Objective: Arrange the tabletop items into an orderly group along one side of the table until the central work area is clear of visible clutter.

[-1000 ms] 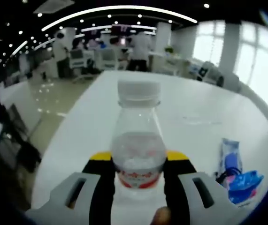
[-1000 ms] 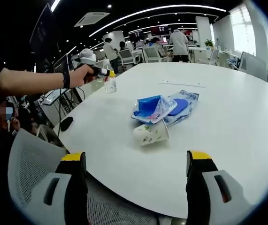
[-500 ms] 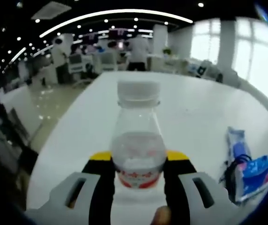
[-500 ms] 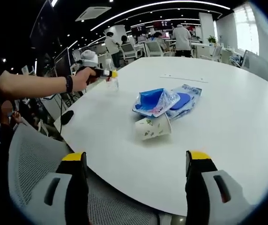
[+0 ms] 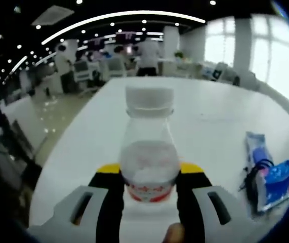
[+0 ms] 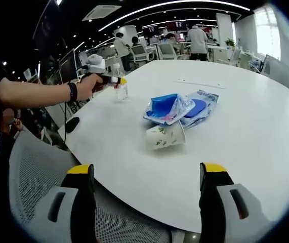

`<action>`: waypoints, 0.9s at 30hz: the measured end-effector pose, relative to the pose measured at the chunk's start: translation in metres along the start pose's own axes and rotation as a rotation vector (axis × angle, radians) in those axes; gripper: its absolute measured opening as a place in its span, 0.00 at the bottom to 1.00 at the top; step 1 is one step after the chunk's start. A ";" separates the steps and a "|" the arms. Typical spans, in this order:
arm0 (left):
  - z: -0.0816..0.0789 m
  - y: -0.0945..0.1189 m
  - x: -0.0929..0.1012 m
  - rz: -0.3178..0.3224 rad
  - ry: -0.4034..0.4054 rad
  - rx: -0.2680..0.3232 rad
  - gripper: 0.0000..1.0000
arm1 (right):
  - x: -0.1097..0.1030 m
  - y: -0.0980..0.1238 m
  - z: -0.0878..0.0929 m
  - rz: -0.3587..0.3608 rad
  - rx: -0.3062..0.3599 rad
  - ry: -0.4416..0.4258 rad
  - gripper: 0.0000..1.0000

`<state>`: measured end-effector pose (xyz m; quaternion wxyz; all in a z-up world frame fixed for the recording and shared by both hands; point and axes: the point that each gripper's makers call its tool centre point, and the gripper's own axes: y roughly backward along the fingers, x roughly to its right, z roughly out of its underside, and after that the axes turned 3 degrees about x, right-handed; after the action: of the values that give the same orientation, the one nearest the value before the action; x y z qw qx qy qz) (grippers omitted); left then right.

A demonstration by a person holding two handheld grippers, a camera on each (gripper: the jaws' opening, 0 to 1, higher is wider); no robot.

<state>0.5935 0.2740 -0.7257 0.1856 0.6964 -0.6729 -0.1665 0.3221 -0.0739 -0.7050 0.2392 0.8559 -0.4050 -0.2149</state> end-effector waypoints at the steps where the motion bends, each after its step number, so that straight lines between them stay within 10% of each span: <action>1: 0.000 0.000 0.000 0.002 0.003 -0.001 0.36 | 0.000 0.000 0.000 0.001 0.000 -0.001 0.85; 27: 0.009 -0.005 0.001 -0.009 -0.011 -0.007 0.36 | -0.003 -0.001 0.002 -0.012 -0.018 0.020 0.84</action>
<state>0.5935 0.2726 -0.7354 0.1836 0.6978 -0.6703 -0.1736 0.3195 -0.0713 -0.7068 0.2497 0.8583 -0.3952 -0.2116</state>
